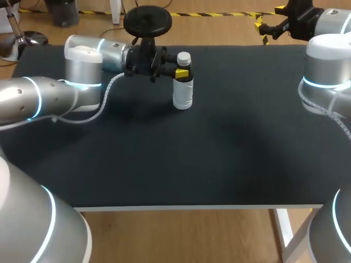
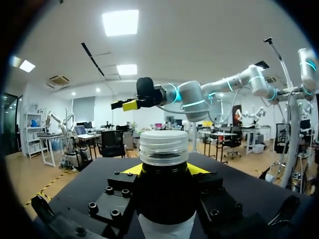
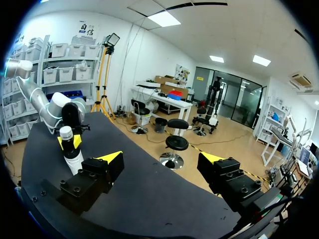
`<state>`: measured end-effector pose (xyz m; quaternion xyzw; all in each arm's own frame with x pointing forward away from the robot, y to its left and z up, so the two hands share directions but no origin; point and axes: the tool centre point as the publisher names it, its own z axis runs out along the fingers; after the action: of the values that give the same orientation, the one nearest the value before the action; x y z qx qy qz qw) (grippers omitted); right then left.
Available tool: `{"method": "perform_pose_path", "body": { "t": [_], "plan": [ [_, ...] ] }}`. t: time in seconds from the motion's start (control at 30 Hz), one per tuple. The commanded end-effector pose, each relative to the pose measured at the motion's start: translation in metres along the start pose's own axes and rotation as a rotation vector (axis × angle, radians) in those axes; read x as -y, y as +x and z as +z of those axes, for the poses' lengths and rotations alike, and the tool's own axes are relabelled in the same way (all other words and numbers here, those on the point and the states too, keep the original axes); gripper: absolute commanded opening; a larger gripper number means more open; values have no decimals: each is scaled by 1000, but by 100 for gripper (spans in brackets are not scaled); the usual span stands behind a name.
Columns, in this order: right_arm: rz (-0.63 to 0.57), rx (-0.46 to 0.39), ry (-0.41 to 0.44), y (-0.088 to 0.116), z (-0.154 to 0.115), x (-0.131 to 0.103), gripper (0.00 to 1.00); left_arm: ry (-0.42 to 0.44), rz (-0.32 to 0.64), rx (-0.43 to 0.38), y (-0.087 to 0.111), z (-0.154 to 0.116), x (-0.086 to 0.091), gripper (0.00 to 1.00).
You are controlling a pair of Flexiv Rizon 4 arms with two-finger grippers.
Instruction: Unscrew the bottle cap
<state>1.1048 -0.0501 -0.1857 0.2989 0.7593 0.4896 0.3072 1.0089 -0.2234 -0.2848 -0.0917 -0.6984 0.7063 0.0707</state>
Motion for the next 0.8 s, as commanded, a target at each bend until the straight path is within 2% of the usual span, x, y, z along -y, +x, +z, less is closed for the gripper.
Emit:
{"method": "perform_pose_path", "body": {
  "t": [0.03,0.8],
  "plan": [
    [0,0,2,0,0,0,100,-1,8,23,7,-4,4,0],
    [0,0,2,0,0,0,100,-6,2,52,8,-9,2,0]
  ]
}}
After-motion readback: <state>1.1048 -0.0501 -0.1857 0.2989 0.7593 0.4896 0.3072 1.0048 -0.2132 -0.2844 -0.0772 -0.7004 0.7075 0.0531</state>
